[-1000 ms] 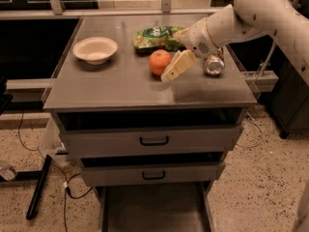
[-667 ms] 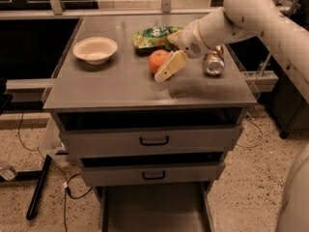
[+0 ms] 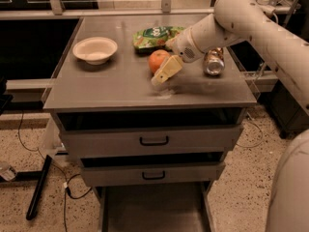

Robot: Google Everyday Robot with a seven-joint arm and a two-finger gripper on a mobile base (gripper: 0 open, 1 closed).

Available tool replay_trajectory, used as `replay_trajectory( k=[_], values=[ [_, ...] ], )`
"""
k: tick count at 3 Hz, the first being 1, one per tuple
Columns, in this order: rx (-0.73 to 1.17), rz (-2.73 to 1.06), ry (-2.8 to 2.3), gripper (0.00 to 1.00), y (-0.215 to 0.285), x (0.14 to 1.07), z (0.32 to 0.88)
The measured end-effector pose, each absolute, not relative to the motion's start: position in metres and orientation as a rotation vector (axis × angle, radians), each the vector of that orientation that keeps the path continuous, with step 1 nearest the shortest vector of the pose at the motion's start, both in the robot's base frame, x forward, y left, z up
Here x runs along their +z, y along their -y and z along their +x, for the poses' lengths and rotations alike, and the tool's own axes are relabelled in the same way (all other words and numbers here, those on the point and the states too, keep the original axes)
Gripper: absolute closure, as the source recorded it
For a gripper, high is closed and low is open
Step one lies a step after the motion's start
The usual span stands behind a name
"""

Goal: Place orange into bottom drawer

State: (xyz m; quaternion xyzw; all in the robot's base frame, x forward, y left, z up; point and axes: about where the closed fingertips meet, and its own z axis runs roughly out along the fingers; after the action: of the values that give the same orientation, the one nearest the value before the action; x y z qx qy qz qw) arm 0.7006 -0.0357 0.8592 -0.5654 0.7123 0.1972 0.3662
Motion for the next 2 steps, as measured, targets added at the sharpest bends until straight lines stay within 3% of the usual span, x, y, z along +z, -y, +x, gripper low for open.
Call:
replay_trajectory(
  k=[2],
  values=[
    [0.506,-1.453,-1.832,0.41,0.0357,0.8586,0.7007]
  ],
)
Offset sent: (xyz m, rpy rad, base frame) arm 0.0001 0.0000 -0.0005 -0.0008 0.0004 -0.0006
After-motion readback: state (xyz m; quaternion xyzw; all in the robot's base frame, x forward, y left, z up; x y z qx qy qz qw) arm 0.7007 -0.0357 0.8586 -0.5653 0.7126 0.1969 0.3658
